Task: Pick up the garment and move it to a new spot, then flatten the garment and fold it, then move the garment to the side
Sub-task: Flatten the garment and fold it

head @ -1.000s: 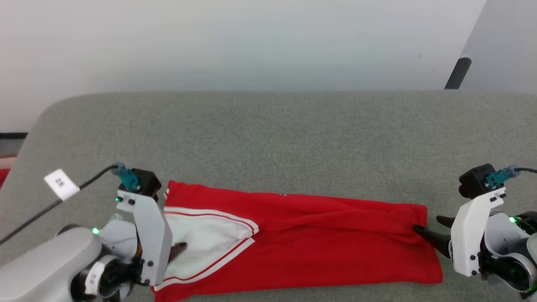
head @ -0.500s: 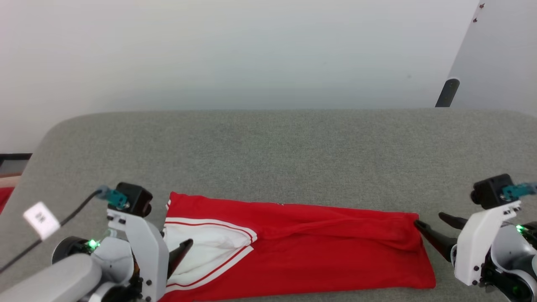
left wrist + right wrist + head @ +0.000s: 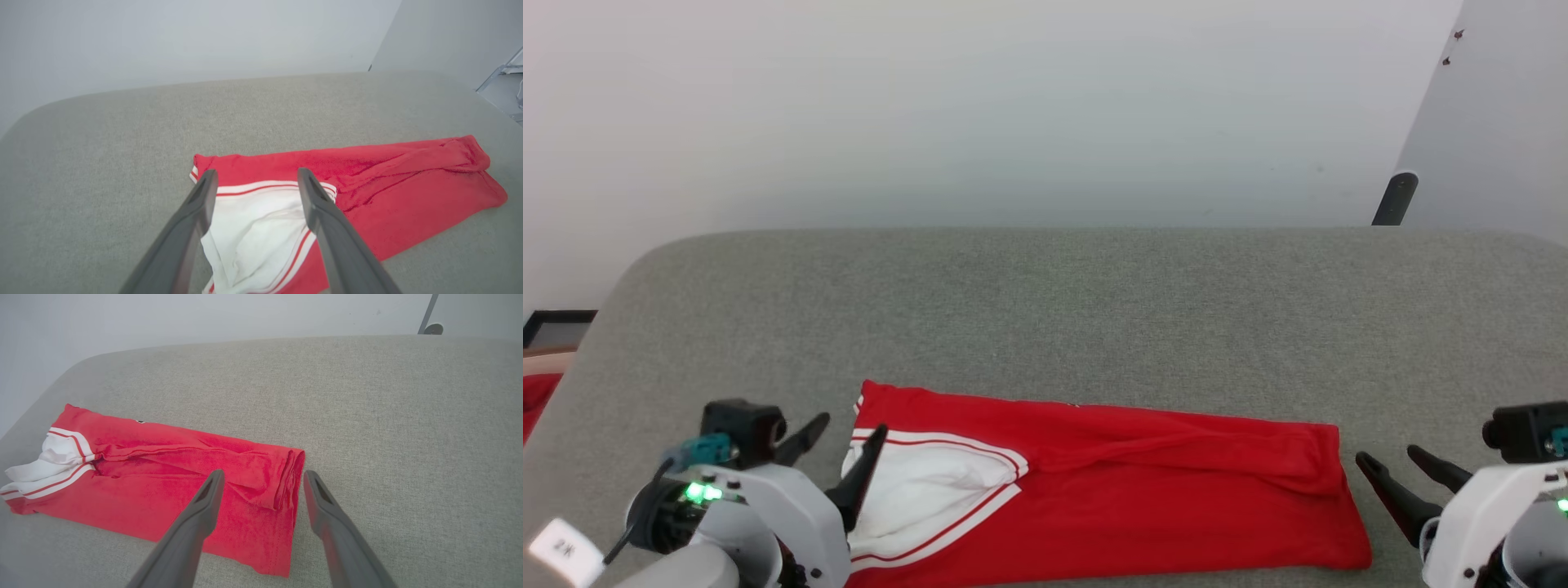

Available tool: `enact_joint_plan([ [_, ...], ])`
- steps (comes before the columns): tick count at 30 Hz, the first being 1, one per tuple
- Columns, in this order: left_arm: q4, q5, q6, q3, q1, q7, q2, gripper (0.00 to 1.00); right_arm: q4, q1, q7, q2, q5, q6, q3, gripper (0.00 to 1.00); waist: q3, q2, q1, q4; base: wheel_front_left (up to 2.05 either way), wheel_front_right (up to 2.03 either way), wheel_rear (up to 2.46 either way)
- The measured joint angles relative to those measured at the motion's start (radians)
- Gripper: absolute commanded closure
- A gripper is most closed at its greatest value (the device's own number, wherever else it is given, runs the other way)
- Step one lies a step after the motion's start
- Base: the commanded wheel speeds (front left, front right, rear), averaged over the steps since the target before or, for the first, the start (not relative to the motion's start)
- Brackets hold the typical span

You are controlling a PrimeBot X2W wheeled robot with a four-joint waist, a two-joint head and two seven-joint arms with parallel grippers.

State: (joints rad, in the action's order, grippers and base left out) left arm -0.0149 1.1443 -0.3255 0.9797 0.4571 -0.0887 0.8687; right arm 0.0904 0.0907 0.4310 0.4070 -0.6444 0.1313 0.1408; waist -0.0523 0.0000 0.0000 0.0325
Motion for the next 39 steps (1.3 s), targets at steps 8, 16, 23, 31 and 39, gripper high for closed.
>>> enact_joint_plan([
  [8, 0.088, -0.037, 0.004, -0.042, -0.058, -0.15, -0.05, 0.0, -0.013, -0.058, 0.032, -0.03, 0.024, 0.0, -0.068, 0.0, 0.005, 0.0, 0.0, 0.003, 0.0, 0.0, 0.0],
  [16, 0.126, -0.095, 0.01, -0.163, -0.127, -0.173, -0.128, 0.0, -0.033, -0.08, 0.091, -0.044, 0.04, 0.0, -0.1, 0.0, 0.025, 0.0, 0.0, 0.005, 0.0, 0.0, 0.0],
  [23, 0.119, -0.224, 0.036, -0.336, -0.214, -0.174, -0.211, 0.0, -0.05, -0.078, 0.152, -0.05, 0.05, 0.0, -0.109, 0.0, 0.054, 0.0, 0.0, 0.013, 0.0, 0.0, 0.0],
  [31, 0.118, -0.324, 0.089, -0.444, -0.239, -0.174, -0.281, 0.0, -0.052, -0.028, 0.205, -0.045, 0.062, 0.0, -0.113, 0.0, 0.118, 0.0, 0.0, 0.03, 0.0, 0.0, 0.0],
  [39, 0.133, -0.378, 0.133, -0.492, -0.236, -0.175, -0.342, 0.0, -0.021, 0.01, 0.275, -0.041, 0.07, 0.0, -0.116, 0.0, 0.19, 0.0, 0.0, 0.058, 0.0, 0.0, 0.0],
])
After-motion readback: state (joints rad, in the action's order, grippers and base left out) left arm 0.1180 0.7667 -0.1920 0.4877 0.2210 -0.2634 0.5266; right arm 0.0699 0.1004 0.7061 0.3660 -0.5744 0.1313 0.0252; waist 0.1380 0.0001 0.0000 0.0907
